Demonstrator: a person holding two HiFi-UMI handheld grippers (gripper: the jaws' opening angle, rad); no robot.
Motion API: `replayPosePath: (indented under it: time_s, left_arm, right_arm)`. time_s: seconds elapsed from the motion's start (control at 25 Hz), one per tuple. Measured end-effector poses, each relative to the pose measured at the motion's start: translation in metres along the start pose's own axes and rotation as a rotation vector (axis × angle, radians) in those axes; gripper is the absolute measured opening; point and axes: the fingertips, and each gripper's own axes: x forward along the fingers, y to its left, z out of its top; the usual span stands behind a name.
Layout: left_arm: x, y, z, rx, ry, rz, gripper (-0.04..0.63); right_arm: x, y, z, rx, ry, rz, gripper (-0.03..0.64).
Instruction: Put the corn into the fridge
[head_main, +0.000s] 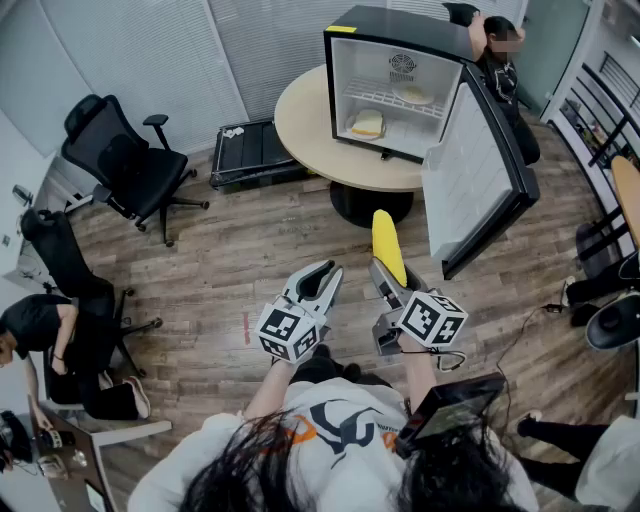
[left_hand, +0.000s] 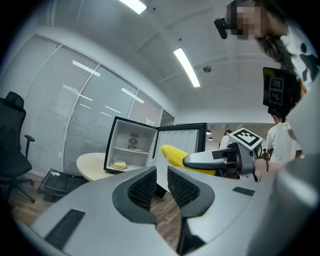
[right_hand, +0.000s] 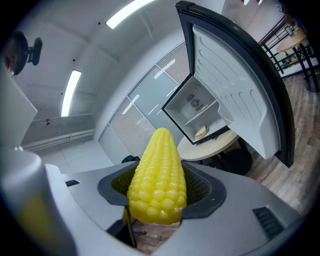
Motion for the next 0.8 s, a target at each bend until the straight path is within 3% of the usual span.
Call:
replayPosePath:
  time_s: [0.32,0.8]
  left_arm:
    - [-0.013,-0.002,0.003,-0.02,-0.007,-0.005,0.075]
    - [-0.011,0.047,0.012,-0.022,-0.01,-0.009,0.075]
  right_arm:
    - [-0.003,0.013,-0.005,-0.009,0.005,0.003,0.259]
    - [0.039,0.028,-0.004,-0.014,0.001,-0.012,0.258]
